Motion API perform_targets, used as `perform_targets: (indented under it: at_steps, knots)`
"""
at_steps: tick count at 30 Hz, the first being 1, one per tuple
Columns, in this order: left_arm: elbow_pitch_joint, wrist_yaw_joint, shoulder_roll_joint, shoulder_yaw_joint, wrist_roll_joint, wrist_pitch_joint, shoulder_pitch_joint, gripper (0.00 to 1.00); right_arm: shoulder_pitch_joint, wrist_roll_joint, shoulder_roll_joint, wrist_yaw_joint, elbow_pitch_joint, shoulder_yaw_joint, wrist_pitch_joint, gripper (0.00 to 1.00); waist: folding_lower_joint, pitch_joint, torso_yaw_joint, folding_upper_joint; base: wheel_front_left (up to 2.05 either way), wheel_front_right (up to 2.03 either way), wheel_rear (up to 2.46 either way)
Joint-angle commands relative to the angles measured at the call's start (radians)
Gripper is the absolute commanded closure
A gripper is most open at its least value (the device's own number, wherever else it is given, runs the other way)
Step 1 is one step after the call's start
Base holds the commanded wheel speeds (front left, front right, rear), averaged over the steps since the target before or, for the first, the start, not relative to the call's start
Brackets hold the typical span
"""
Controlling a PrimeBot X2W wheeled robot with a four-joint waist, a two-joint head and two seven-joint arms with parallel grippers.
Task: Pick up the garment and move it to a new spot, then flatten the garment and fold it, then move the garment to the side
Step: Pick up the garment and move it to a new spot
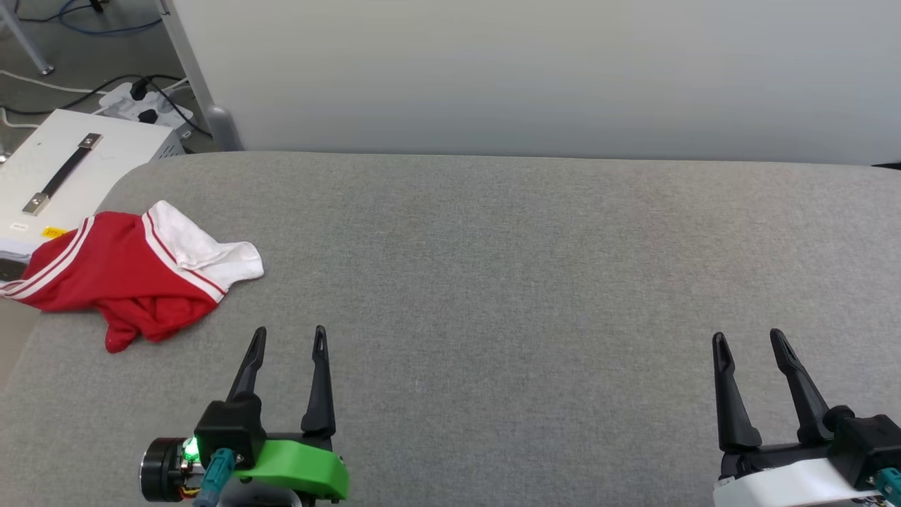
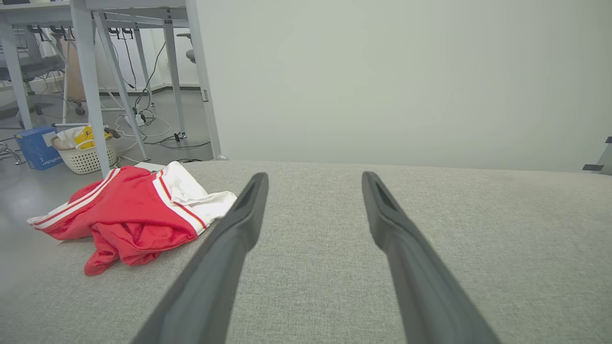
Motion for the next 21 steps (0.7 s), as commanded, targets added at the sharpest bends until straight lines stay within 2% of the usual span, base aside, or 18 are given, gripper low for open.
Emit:
perform_targets:
  at_steps: [1, 8, 21]
  knots:
    - [0.001, -0.002, -0.005, 0.004, 0.003, -0.006, 0.003, 0.0, 0.005, 0.004, -0.002, -0.001, -0.004, 0.001, -0.006, 0.0, 0.0, 0.006, 0.013, 0.0, 0.0, 0.0, 0.0]
    - [0.001, 0.004, -0.005, 0.019, 0.001, -0.006, -0.008, 0.0, -0.005, -0.005, -0.002, -0.001, -0.011, 0.008, -0.006, 0.0, 0.0, 0.028, 0.072, 0.0, 0.0, 0.0, 0.0]
    - [0.004, 0.019, -0.005, 0.056, -0.019, -0.006, -0.027, 0.0, -0.024, -0.03, -0.002, -0.001, -0.019, 0.018, -0.006, 0.0, 0.0, 0.063, 0.231, 0.0, 0.0, 0.0, 0.0]
